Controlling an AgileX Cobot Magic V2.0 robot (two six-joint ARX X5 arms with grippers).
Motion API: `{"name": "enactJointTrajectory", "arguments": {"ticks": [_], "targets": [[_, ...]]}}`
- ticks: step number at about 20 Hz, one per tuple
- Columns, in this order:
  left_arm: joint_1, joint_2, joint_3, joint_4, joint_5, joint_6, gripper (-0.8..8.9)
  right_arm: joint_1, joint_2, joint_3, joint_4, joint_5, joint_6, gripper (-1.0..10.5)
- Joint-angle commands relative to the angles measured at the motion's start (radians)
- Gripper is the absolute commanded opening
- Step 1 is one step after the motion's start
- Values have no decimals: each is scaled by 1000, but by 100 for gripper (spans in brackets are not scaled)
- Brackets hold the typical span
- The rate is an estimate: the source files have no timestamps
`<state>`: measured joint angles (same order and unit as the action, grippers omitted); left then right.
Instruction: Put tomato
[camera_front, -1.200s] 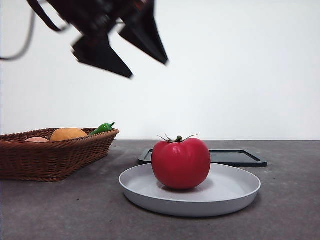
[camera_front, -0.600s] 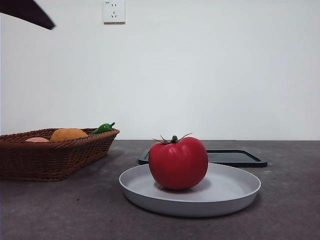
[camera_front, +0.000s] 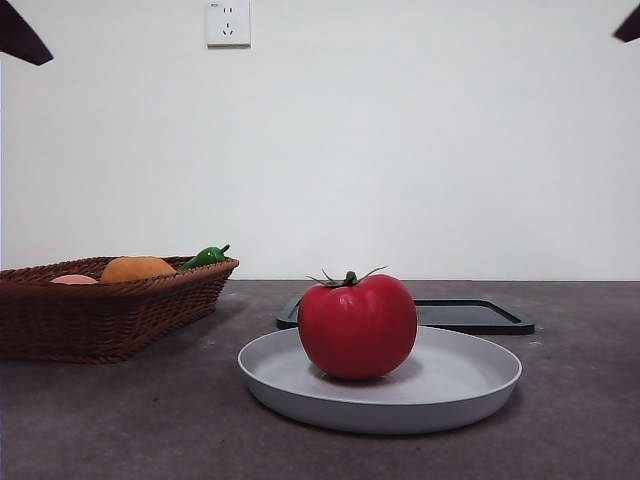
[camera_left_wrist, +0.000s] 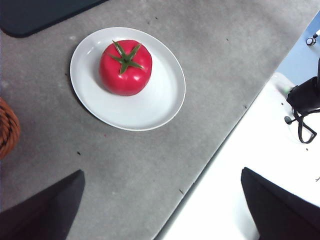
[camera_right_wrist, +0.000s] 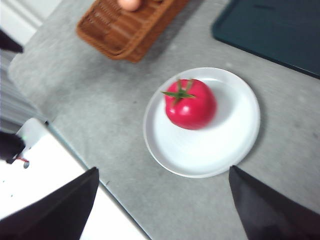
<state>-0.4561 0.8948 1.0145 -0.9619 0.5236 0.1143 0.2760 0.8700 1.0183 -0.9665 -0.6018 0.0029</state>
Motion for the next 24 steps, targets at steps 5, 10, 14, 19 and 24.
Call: {"name": "enactJointTrajectory", "arguments": {"ticks": [5,10,14,19,24], "targets": [[-4,6,15,18,5,12,500,136,185,18,177,42,-12,436],[-4,6,15,18,5,12,500,245,364,18,370,196,-12,438],[-4,6,15,18,5,12,500,310,503,18,469,279,-12,471],[-4,6,15,18,5,12,500,372,644,18,565,323,-11,514],[-4,6,15,18,5,12,500,408,722,18,610,436,-11,568]]}}
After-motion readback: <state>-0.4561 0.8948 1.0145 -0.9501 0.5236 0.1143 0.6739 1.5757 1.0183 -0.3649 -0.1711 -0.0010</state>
